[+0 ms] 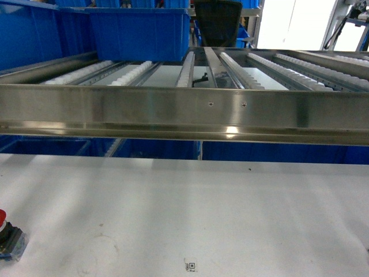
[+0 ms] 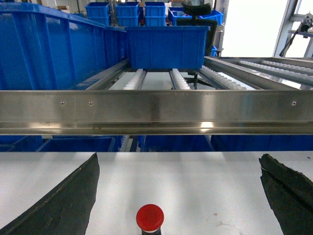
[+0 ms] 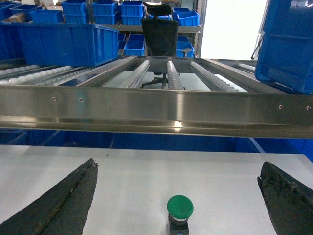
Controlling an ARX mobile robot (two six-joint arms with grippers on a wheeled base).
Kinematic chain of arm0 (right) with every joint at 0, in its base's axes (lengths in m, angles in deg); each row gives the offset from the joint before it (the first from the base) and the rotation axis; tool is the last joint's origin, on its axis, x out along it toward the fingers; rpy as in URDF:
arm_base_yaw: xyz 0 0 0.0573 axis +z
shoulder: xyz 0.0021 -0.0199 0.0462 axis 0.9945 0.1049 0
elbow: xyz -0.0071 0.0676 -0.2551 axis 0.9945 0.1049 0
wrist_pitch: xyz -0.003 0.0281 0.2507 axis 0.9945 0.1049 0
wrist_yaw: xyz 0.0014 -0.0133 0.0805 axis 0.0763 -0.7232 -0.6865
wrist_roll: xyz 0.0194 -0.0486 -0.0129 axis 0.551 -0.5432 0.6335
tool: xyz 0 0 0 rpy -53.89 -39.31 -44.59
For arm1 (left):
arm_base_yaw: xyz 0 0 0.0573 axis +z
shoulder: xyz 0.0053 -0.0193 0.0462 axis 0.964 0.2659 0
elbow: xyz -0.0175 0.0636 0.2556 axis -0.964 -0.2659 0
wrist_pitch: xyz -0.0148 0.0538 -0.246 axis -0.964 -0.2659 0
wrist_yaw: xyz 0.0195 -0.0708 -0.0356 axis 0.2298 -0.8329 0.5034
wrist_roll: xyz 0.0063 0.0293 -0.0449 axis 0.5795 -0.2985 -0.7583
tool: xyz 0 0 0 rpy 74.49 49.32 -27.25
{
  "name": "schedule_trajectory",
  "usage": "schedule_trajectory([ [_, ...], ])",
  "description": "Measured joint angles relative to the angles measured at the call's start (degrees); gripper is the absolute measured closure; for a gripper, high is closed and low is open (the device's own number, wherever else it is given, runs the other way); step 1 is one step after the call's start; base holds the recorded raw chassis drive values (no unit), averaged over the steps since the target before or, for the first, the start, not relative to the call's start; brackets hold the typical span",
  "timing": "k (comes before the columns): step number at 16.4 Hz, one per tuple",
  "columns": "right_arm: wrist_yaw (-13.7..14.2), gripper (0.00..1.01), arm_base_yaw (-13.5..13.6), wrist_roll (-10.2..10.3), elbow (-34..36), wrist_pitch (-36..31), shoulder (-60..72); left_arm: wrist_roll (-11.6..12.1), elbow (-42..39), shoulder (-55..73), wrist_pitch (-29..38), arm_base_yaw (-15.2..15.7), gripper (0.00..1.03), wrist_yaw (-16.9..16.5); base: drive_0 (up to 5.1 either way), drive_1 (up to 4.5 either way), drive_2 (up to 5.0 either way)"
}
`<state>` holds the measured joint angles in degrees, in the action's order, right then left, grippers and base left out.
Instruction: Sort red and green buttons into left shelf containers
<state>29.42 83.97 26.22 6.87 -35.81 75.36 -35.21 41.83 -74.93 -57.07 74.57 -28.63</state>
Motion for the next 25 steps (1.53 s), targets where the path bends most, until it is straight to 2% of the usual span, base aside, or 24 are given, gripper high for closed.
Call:
schedule_trajectory([
  [16, 0.0, 0.03, 0.0, 0.0, 0.0, 0.0, 0.0, 0.0, 0.0, 0.0, 0.0, 0.0, 0.05, 0.0, 0.0, 0.0, 0.0],
  [19, 4.7, 0.03, 5.1, -0.9, 0.1, -1.5, 0.5, 0.6, 0.0, -0.3, 0.3, 3.1, 0.05, -2.6, 0.0, 0.0, 0.0],
  [20, 4.7, 0.03, 5.3, -1.0, 0.1, -4.6, 3.0, 0.6, 0.0, 0.5, 1.9, 3.4, 0.05, -3.6, 0.0, 0.0, 0.0],
  [22, 4.4, 0.03, 4.9, -1.8, 0.0, -12.8, 13.1, 0.6, 0.0, 8.4, 9.7, 3.1, 0.05, -4.4, 0.0, 0.0, 0.0],
  [23, 2.9, 0.03, 3.9, -2.3, 0.0, -18.4, 19.6, 0.6, 0.0, 14.9, 15.0, 2.5, 0.05, -4.4, 0.0, 0.0, 0.0],
  [25, 1.8, 0.03, 0.5, -3.0, -1.2, -30.0, 35.2, 1.2, 1.5, 30.3, 25.6, 0.0, 0.05, -3.5, 0.0, 0.0, 0.0],
])
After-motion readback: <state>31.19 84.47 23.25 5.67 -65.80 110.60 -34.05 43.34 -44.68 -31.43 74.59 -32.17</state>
